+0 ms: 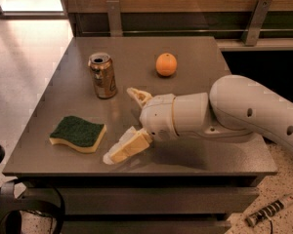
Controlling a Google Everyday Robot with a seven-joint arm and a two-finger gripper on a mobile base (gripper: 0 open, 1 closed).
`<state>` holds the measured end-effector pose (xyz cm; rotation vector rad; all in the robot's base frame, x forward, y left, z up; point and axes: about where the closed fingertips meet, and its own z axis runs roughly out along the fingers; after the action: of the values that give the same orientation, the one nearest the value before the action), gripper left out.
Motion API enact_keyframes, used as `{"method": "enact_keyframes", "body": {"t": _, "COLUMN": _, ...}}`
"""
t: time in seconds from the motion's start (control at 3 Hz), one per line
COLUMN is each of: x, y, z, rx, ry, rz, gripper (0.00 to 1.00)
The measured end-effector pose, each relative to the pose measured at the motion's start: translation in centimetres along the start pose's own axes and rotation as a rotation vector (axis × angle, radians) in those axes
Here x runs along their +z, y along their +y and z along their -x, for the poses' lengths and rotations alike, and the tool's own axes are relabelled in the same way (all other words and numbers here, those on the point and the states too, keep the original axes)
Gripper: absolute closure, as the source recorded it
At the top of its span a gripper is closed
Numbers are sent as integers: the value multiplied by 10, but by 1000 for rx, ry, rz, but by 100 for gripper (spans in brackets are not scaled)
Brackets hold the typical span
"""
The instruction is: Pick sponge
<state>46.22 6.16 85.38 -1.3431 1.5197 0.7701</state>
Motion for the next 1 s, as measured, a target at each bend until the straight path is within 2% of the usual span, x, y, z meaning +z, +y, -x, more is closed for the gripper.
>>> {"method": "enact_keyframes", "body": {"t": 0.67, "x": 56, "y": 15, "z": -12, "rx": 59, "ry": -15, "rz": 87, "gripper": 0}}
{"method": "enact_keyframes", "body": {"t": 1.0, "x": 72, "y": 21, "z": -10, "rx": 67, "ry": -44, "rz": 123, "gripper": 16}}
